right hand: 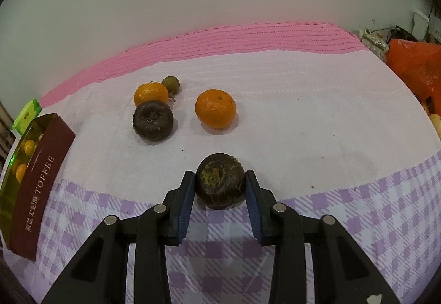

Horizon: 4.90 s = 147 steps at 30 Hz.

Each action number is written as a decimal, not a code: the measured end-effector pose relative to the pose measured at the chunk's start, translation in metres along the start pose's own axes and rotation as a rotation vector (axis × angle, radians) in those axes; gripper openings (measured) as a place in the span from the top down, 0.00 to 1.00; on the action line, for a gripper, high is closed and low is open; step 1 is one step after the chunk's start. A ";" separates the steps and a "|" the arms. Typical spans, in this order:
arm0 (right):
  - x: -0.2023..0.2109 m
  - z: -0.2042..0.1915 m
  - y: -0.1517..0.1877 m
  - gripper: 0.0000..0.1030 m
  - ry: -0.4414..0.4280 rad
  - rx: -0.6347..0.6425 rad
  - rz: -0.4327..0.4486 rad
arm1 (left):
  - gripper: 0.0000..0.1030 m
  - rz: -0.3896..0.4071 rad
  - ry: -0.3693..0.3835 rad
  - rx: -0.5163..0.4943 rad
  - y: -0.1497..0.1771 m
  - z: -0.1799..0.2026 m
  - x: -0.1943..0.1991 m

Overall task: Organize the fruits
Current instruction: 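Lower the orange into the tray and open the left gripper, then carry the dark brown fruit over the tray and open the right gripper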

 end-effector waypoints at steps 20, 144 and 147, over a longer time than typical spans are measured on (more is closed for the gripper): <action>-0.002 0.004 0.000 0.68 -0.027 -0.017 0.003 | 0.62 -0.028 -0.111 -0.120 -0.037 0.024 -0.065; 0.033 -0.344 0.047 0.68 -0.333 0.561 -0.174 | 0.24 0.176 -0.417 0.115 0.060 -0.047 0.081; 0.030 -0.346 0.048 0.68 -0.331 0.562 -0.179 | 0.24 0.185 -0.436 0.139 0.060 -0.052 0.084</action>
Point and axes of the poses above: each gripper's, at about its wrist camera, not at the fingertips, and x roughly against the way its jaws point, z to its right, y to its underside, the point moved 1 cm from there along -x, roughly the way its jaws point, and after that the axes turned 7 degrees about -z, right-handed, at the moved point
